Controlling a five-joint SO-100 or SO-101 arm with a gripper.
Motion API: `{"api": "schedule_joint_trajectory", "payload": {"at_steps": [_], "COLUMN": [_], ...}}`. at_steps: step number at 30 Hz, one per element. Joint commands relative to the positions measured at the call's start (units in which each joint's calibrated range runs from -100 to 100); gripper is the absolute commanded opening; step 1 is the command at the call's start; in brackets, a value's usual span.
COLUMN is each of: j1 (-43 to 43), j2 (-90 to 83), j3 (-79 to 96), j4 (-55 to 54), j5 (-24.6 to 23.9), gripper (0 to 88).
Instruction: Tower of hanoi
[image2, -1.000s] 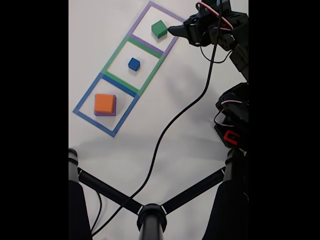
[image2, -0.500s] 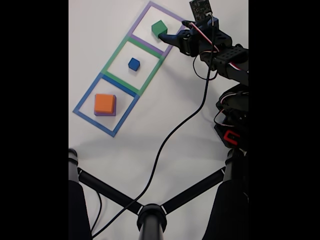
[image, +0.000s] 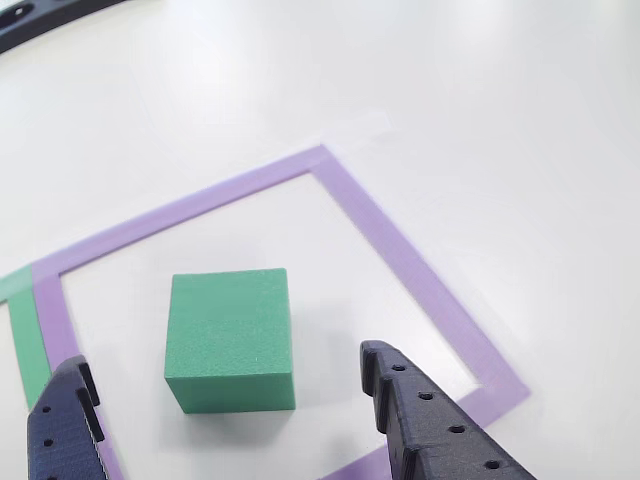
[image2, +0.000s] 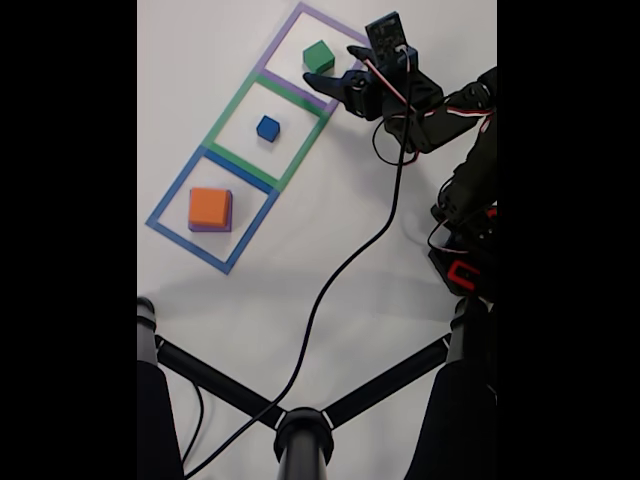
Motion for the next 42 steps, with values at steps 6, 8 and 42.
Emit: {"api": "schedule_joint_trajectory", "payload": {"at_steps": [6,8,42], "j1": [-0.7,-0.78,-2.3], "j2": [9.08,10.84,13.49], "j3": [-8.13,-9.4,-10.68], "j4": [-6.42,-7.15,-7.88], "j5": [0.99,0.99,0.99], "gripper": [31.2,31.0,4.8]}}
